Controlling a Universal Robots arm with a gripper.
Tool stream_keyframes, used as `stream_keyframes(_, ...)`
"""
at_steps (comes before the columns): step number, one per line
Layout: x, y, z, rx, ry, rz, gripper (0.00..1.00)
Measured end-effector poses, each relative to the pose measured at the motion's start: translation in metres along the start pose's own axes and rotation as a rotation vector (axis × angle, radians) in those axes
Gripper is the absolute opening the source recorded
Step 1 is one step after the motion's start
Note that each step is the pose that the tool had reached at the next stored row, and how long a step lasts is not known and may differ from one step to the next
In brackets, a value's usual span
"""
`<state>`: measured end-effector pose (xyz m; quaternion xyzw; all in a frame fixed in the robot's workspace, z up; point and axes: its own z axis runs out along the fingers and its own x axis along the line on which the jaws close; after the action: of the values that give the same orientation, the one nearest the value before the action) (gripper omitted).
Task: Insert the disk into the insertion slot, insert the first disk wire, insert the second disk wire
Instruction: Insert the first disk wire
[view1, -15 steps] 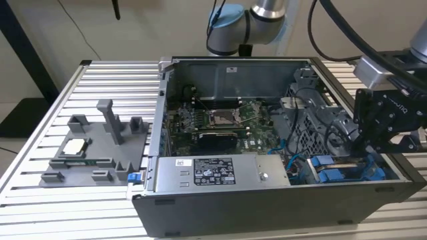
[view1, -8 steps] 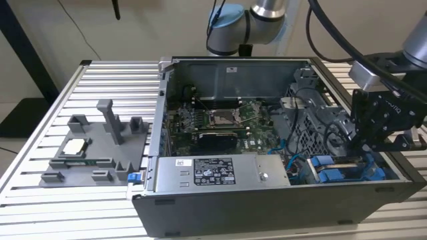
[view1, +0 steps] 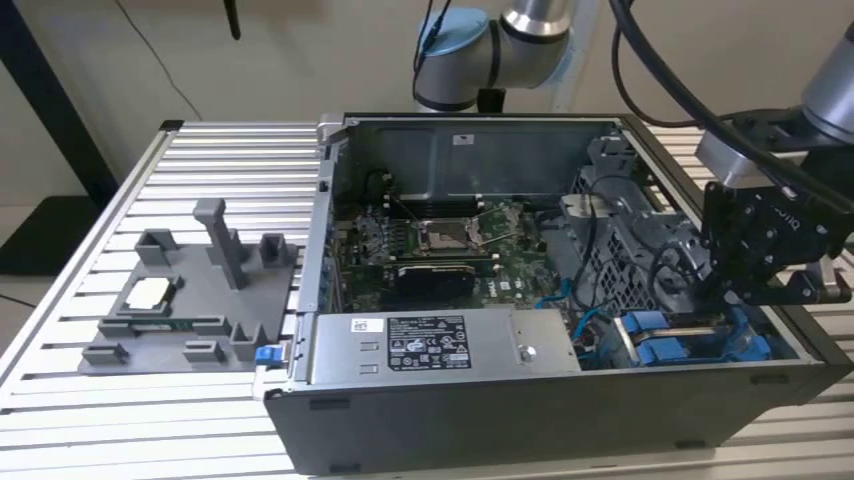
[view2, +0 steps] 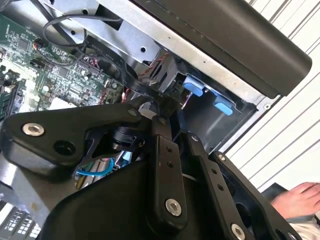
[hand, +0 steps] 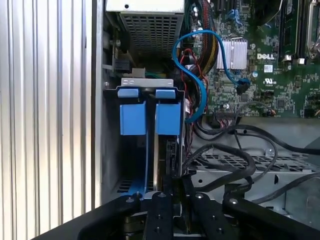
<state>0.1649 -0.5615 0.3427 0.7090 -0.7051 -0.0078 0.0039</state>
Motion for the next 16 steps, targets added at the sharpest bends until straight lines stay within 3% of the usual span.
stream_keyframes(16,0.0006,-0.0002,-0.0024,0.0026,0.0026,0.044,0.19)
